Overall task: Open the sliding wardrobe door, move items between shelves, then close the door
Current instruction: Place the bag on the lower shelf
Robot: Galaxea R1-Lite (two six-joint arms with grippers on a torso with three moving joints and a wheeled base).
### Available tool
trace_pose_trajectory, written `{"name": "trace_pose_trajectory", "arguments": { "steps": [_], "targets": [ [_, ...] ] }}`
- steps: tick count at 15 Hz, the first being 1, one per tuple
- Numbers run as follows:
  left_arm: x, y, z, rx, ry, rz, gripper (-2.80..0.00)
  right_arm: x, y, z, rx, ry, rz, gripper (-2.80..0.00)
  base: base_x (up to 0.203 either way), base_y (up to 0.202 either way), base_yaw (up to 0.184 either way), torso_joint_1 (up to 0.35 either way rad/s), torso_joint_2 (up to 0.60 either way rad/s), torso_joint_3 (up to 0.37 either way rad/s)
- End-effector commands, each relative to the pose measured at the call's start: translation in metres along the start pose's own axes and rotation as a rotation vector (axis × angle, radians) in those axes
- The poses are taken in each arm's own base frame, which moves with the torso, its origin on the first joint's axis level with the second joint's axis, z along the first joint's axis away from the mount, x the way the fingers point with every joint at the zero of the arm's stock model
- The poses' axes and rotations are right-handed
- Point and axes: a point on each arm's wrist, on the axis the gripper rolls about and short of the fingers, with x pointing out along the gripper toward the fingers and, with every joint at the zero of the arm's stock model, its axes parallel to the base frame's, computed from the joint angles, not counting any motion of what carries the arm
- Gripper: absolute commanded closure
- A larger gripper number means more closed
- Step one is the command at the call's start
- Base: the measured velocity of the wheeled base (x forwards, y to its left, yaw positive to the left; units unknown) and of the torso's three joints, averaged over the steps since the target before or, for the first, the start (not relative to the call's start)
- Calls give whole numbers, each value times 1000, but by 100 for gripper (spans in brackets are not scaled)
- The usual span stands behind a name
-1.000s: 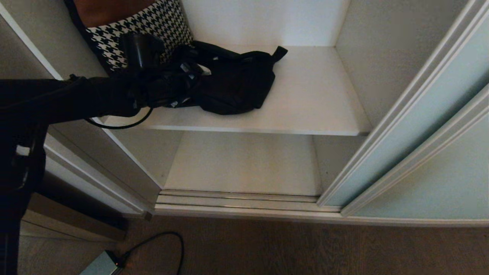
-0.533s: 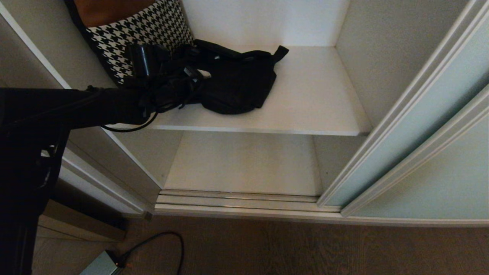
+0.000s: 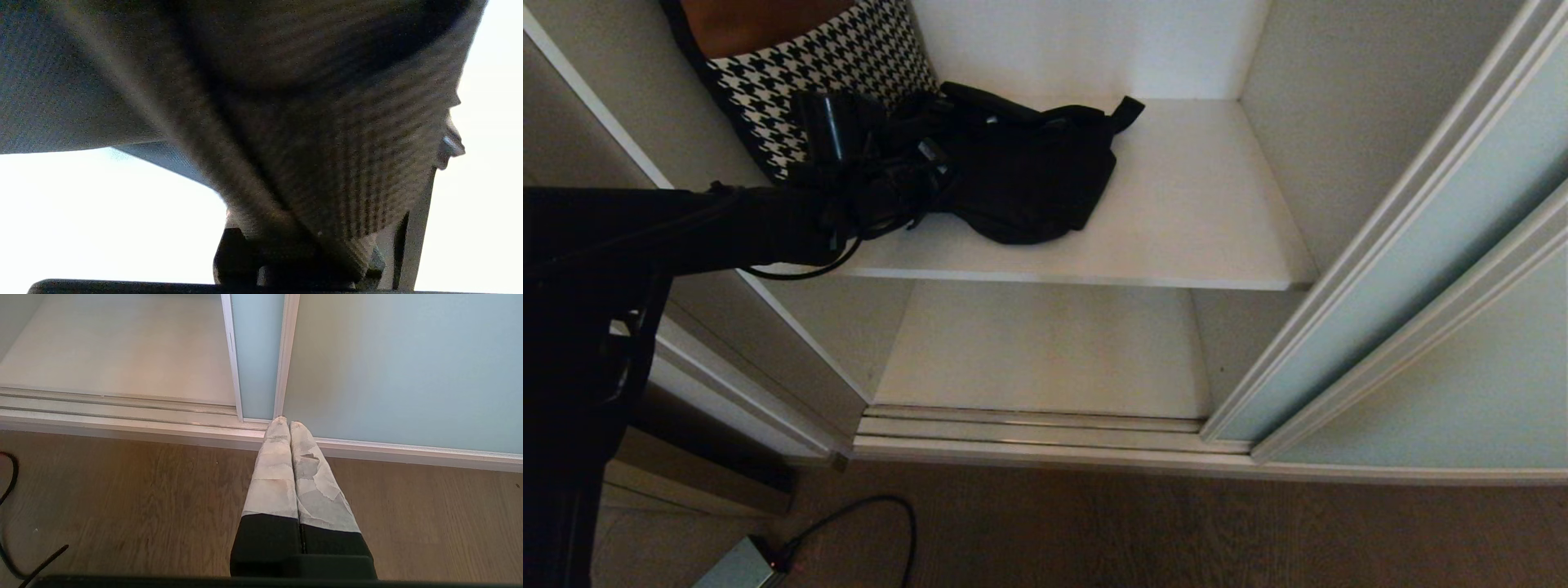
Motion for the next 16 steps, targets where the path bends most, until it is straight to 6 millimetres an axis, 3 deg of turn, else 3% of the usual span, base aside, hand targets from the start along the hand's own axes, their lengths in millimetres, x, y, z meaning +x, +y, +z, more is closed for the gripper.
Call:
{"name": "trace_pose_trajectory", "arguments": {
  "steps": [1,5,11,16],
  "targets": [
    [-9,-18,1,24,17,-12,0,0,0,0,0,0,0,0,0,0,0,0,0,0],
    [-42,-50,14,94,75,8,0,0,0,0,0,1,0,0,0,0,0,0,0,0],
    [-106,-98,40,251,87,18,0,0,0,0,0,0,0,0,0,0,0,0,0,0],
    [-174,-138,65,386,15,4,0,0,0,0,0,0,0,0,0,0,0,0,0,0]
  ]
}}
